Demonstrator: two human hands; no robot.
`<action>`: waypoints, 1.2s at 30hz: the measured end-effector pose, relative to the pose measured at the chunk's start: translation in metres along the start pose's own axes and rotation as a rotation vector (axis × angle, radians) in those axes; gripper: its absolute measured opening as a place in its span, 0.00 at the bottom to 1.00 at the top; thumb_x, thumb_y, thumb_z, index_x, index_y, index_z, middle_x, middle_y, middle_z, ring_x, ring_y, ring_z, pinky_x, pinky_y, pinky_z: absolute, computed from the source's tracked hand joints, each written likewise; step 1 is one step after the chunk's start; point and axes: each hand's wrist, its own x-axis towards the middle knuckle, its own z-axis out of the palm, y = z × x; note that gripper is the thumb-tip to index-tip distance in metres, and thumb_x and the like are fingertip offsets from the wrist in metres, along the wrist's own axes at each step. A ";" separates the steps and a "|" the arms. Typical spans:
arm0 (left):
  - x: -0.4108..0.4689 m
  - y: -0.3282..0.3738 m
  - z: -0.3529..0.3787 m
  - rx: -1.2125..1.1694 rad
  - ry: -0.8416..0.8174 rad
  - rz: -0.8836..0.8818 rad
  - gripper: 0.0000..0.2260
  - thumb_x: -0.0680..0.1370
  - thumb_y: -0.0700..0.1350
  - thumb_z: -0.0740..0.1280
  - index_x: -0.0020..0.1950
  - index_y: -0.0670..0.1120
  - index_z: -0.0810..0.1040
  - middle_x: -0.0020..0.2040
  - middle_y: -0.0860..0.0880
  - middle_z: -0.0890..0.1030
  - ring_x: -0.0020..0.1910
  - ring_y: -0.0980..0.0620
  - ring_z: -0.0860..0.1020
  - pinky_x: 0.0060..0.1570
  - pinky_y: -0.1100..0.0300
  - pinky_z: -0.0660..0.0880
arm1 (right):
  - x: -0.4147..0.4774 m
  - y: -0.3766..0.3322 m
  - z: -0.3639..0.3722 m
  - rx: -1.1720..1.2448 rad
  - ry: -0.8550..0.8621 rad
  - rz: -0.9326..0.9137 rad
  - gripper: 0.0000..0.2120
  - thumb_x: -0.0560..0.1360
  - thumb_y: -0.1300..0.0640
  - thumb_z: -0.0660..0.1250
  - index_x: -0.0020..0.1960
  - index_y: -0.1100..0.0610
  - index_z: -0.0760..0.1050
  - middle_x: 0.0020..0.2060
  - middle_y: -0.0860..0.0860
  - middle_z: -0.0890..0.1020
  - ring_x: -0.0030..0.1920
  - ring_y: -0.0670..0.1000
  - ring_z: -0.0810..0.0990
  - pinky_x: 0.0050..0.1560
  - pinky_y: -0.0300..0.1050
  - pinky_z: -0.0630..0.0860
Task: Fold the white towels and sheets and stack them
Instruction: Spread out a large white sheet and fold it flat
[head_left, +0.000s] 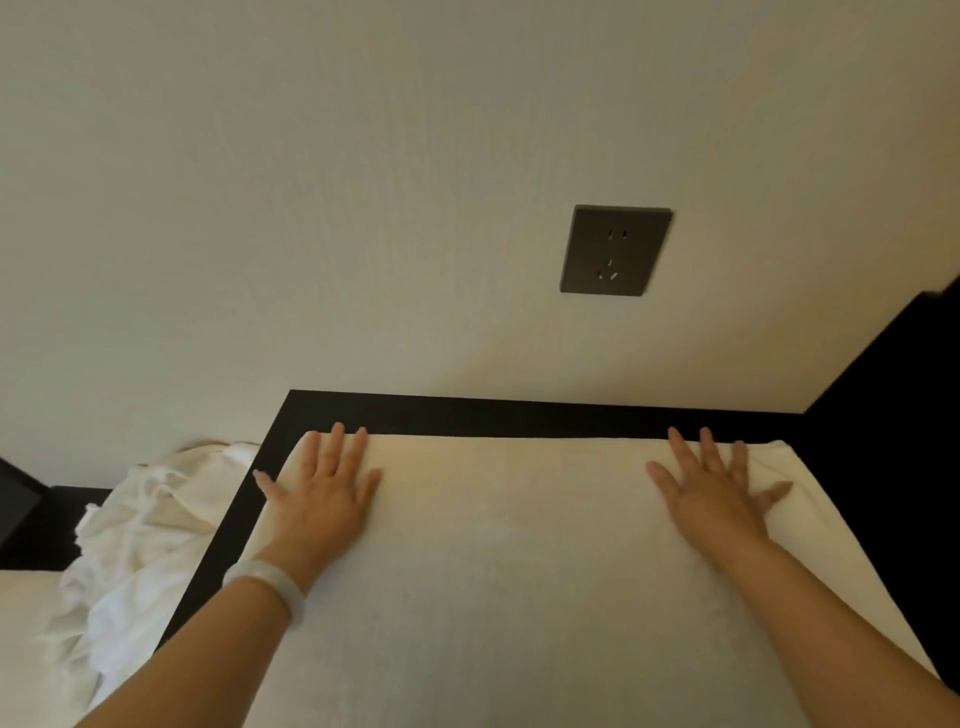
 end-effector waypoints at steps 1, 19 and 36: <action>-0.008 0.012 -0.001 -0.036 -0.004 0.002 0.28 0.81 0.63 0.40 0.78 0.58 0.34 0.80 0.54 0.36 0.79 0.45 0.38 0.69 0.26 0.49 | -0.005 -0.007 -0.003 0.027 -0.022 -0.002 0.32 0.78 0.30 0.41 0.78 0.36 0.37 0.80 0.46 0.38 0.79 0.57 0.35 0.70 0.77 0.44; -0.139 0.007 0.037 -0.049 -0.071 0.020 0.32 0.68 0.72 0.26 0.71 0.65 0.23 0.73 0.58 0.23 0.75 0.44 0.27 0.71 0.30 0.38 | -0.143 0.043 0.054 -0.077 -0.009 -0.106 0.32 0.70 0.31 0.28 0.69 0.36 0.19 0.68 0.38 0.20 0.77 0.53 0.28 0.74 0.66 0.34; -0.001 0.005 -0.009 -0.001 -0.063 0.025 0.31 0.78 0.69 0.38 0.77 0.61 0.33 0.79 0.55 0.33 0.78 0.42 0.35 0.70 0.27 0.39 | -0.062 0.011 0.021 0.022 -0.080 -0.086 0.31 0.79 0.32 0.41 0.78 0.37 0.34 0.78 0.42 0.34 0.78 0.57 0.34 0.71 0.74 0.37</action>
